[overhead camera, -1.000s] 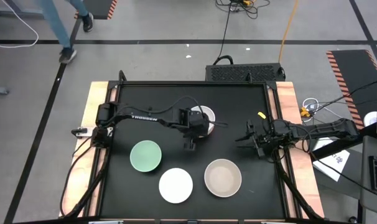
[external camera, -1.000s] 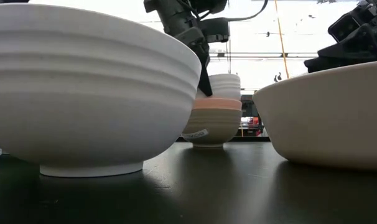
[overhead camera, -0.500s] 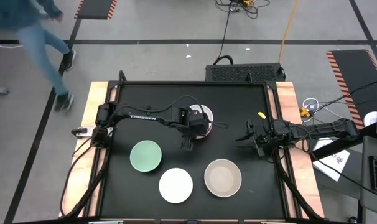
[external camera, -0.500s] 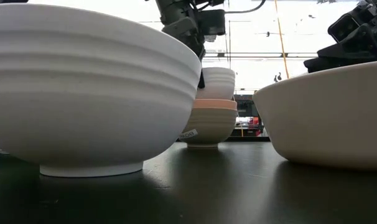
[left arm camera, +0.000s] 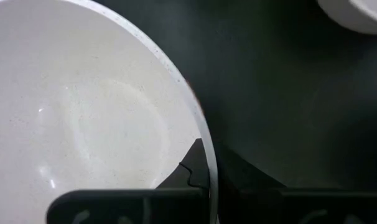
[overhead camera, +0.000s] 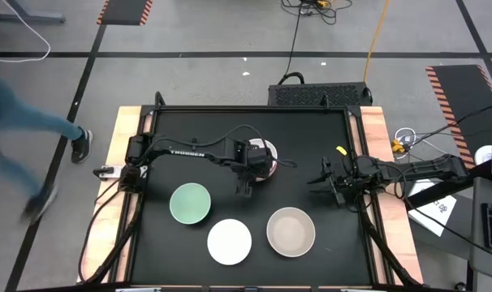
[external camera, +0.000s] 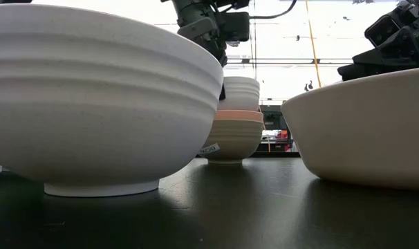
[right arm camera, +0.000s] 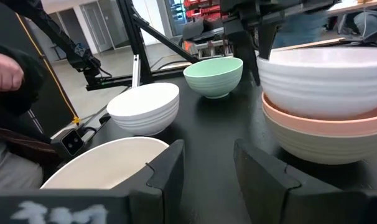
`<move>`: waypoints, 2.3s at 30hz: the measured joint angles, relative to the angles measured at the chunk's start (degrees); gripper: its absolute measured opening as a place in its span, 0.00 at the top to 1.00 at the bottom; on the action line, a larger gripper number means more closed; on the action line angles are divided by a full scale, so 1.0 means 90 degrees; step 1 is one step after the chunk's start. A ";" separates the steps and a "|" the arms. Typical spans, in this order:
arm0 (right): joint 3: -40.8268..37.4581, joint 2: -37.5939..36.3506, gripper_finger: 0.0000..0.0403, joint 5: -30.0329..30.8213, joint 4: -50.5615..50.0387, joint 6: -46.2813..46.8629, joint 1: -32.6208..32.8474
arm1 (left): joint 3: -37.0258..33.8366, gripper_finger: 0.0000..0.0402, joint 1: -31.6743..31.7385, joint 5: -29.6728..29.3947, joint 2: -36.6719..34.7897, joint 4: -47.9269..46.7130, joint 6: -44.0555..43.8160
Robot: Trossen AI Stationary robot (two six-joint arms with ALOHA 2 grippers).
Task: Nest bowls inside each other
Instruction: Stack the top left white bowl on top of the light orange bowl, then stack the dark white bowl on top of the center white bowl
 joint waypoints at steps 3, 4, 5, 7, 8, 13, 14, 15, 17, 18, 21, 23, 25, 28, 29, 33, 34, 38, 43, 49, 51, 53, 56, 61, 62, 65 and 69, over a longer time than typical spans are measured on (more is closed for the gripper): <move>0.0000 -0.0002 0.67 0.0000 0.0000 0.0001 -0.0002 | -0.0007 1.00 0.0031 0.0071 0.0168 0.0094 0.0001; 0.0000 0.0000 0.67 0.0000 -0.0002 0.0001 0.0001 | -0.0008 1.00 0.0048 0.0115 0.0217 0.0097 0.0001; 0.0000 0.0001 0.67 0.0000 -0.0003 0.0001 0.0001 | -0.0010 1.00 0.0069 0.0172 0.0275 0.0076 0.0001; 0.0000 0.0011 0.67 0.0000 -0.0018 -0.0002 -0.0002 | -0.0005 1.00 0.0078 0.0190 0.0337 0.0099 0.0001; 0.0000 0.0015 0.67 0.0000 -0.0039 -0.0002 -0.0001 | 0.0002 1.00 0.0078 0.0204 0.0367 0.0102 0.0001; 0.0000 0.0039 0.67 0.0000 -0.0039 -0.0026 -0.0001 | 0.0005 1.00 0.0078 0.0191 0.0404 0.0145 -0.0002; 0.0000 0.0043 0.67 0.0000 -0.0041 -0.0028 0.0000 | 0.0005 1.00 0.0078 0.0192 0.0406 0.0156 -0.0005; 0.0000 0.0044 0.67 0.0000 -0.0041 -0.0029 -0.0001 | 0.0005 1.00 0.0078 0.0192 0.0408 0.0156 -0.0007; 0.0000 0.0044 0.67 0.0000 -0.0041 -0.0029 0.0000 | 0.0005 1.00 0.0091 0.0196 0.0411 0.0156 -0.0023; 0.0000 0.0044 0.67 0.0000 -0.0044 -0.0029 -0.0001 | 0.0005 1.00 0.0101 0.0211 0.0413 0.0154 -0.0021; 0.0000 0.0055 0.67 0.0000 -0.0044 -0.0029 0.0000 | 0.0002 0.99 0.0103 0.0209 0.0417 0.0162 -0.0036; 0.0000 0.0056 0.67 0.0000 -0.0044 -0.0029 -0.0001 | -0.0003 0.96 0.0100 0.0206 0.0424 0.0191 -0.0058; 0.0000 0.0056 0.67 -0.0002 -0.0044 -0.0027 0.0001 | -0.0014 0.93 0.0102 0.0224 0.0452 0.0199 -0.0050; 0.0000 0.0056 0.67 -0.0002 -0.0046 -0.0028 0.0000 | -0.0031 0.86 0.0114 0.0288 0.0474 0.0164 -0.0069; 0.0000 0.0056 0.67 0.0000 -0.0044 -0.0029 -0.0002 | -0.0032 0.84 0.0118 0.0289 0.0473 0.0164 -0.0070; 0.0000 0.0056 0.67 -0.0002 -0.0046 -0.0029 0.0000 | -0.0032 0.73 0.0165 0.0318 0.0472 0.0202 -0.0118; 0.0000 0.0056 0.67 -0.0002 -0.0046 -0.0029 0.0000 | -0.0032 0.71 0.0191 0.0318 0.0472 0.0202 -0.0123; 0.0000 0.0056 0.67 -0.0002 -0.0046 -0.0029 0.0001 | -0.0032 0.60 0.0271 0.0342 0.0469 0.0208 -0.0126; 0.0000 0.0062 0.67 -0.0002 -0.0046 -0.0029 0.0000 | -0.0030 0.51 0.0299 0.0408 0.0460 0.0251 -0.0131; 0.0000 0.0070 0.67 -0.0002 -0.0051 -0.0029 0.0001 | -0.0027 0.43 0.0299 0.0467 0.0452 0.0337 -0.0154; 0.0000 0.0070 0.67 -0.0002 -0.0049 -0.0029 0.0000 | -0.0024 0.41 0.0299 0.0566 0.0447 0.0358 -0.0192; 0.0000 0.0070 0.67 -0.0002 -0.0049 -0.0028 0.0000 | -0.0024 0.39 0.0299 0.0610 0.0447 0.0356 -0.0216; 0.0000 0.0070 0.67 -0.0002 -0.0051 -0.0029 0.0001 | -0.0024 0.36 0.0299 0.0619 0.0447 0.0317 -0.0216; 0.0000 0.0070 0.67 -0.0002 -0.0051 -0.0028 -0.0001 | -0.0022 0.32 0.0299 0.0593 0.0447 0.0188 -0.0216; 0.0000 0.0070 0.67 -0.0002 -0.0051 -0.0028 0.0001 | -0.0019 0.31 0.0299 0.0581 0.0447 0.0127 -0.0216; 0.0000 0.0070 0.67 -0.0002 -0.0051 -0.0029 -0.0002 | -0.0019 0.29 0.0319 0.0576 0.0447 0.0024 -0.0218; 0.0000 0.0071 0.67 -0.0002 -0.0051 -0.0028 -0.0002 | 0.0037 0.27 0.0357 0.0554 0.0445 0.0000 -0.0233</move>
